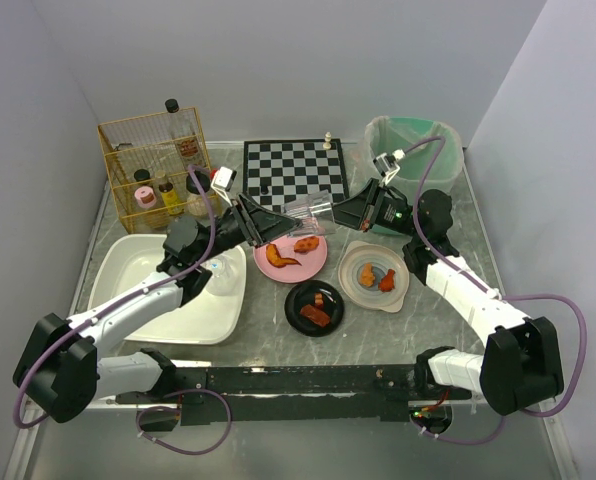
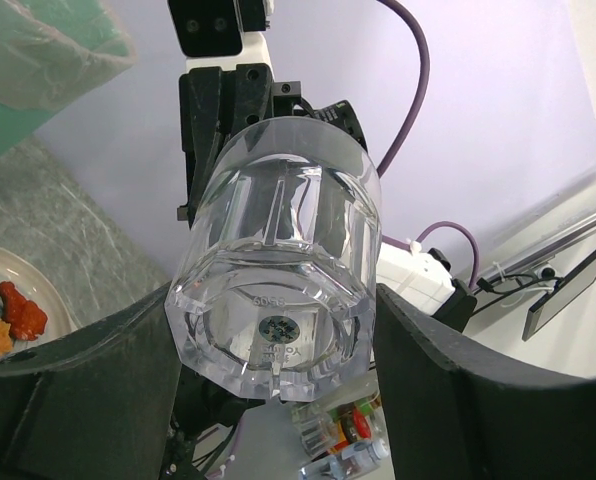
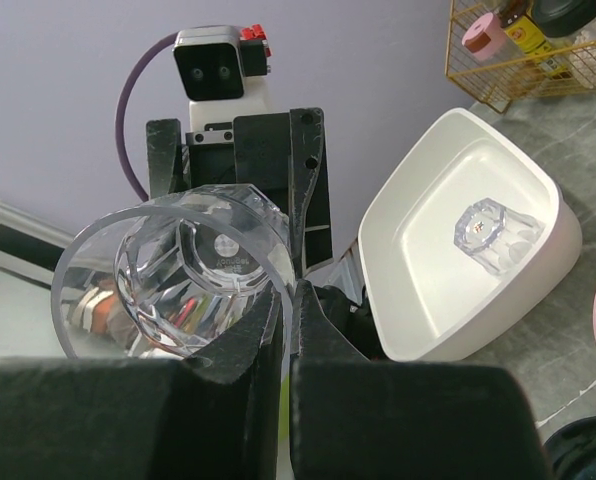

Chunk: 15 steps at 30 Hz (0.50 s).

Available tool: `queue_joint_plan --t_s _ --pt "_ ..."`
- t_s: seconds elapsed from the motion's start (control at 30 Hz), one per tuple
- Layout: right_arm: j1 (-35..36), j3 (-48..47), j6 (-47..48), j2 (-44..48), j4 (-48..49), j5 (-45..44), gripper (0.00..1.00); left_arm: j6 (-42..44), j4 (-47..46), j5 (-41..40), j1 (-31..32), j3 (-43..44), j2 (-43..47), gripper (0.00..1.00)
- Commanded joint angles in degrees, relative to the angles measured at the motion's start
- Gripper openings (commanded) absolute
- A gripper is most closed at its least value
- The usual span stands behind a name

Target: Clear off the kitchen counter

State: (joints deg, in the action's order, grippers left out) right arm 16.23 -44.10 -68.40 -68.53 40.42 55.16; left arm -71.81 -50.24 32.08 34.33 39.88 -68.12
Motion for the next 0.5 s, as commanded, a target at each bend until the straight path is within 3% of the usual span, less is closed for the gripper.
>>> queue_joint_plan --t_s 0.0,0.07,0.13,0.17,0.23,0.3,0.47 --pt "-0.1 0.5 -0.3 0.2 3.5 0.7 0.00 -0.3 -5.0 -0.7 0.3 2.0 0.3 0.26" --pt "-0.1 0.4 -0.1 0.0 3.3 1.0 0.01 -0.5 -5.2 -0.4 0.3 2.0 0.1 0.12" --pt "-0.1 0.2 0.6 0.1 2.6 1.4 0.25 -0.1 -4.6 -0.5 0.4 2.2 0.1 0.01" --pt "-0.1 -0.1 1.4 0.2 1.2 1.4 0.44 0.3 -3.6 -0.6 0.4 2.2 0.4 0.01" --pt "-0.4 -1.3 4.7 0.9 -3.6 0.7 0.60 1.8 -1.7 -2.1 0.3 2.0 1.5 0.01" --pt "-0.7 -3.3 10.4 2.0 -12.2 -1.3 0.84 3.9 2.6 -4.1 -0.2 2.1 3.3 0.01" --pt "-2.3 -8.3 24.2 5.6 -33.0 -10.5 0.93 9.5 17.9 -9.7 -5.0 2.5 10.3 0.01"
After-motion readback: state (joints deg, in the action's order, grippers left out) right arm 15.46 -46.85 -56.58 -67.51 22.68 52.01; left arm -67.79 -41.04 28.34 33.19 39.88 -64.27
